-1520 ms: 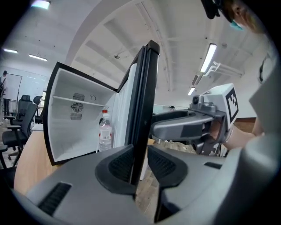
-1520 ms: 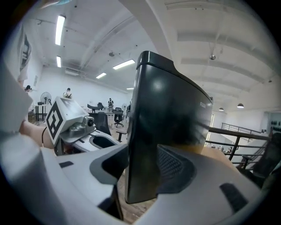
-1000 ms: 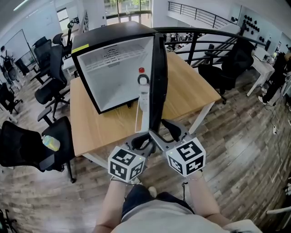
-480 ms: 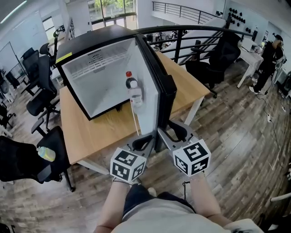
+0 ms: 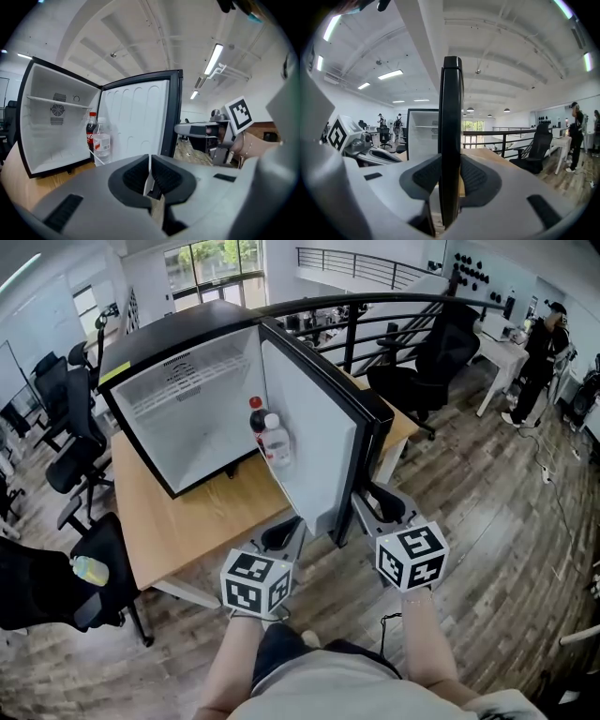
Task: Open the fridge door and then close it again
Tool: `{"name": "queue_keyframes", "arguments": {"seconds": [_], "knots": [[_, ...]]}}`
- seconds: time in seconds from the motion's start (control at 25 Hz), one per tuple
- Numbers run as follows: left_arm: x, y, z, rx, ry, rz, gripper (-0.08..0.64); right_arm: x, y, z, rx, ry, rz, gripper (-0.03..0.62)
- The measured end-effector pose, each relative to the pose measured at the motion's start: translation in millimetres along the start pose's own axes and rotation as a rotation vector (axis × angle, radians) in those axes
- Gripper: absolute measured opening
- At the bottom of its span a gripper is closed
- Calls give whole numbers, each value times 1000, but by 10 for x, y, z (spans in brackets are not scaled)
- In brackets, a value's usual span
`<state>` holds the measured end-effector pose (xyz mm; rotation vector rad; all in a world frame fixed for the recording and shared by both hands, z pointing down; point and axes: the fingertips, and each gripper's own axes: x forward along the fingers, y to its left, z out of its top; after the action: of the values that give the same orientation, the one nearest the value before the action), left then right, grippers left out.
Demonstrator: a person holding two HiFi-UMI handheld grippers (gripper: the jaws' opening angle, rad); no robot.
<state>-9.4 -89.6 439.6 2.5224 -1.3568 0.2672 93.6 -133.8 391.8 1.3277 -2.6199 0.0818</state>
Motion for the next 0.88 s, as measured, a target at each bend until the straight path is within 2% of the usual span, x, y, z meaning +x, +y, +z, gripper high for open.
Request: {"name": "queue_keyframes", "arguments": {"seconds": [0.88], "knots": [[-122, 526, 147, -58, -59, 133, 18, -34, -713, -62, 89, -33, -155, 106]]}}
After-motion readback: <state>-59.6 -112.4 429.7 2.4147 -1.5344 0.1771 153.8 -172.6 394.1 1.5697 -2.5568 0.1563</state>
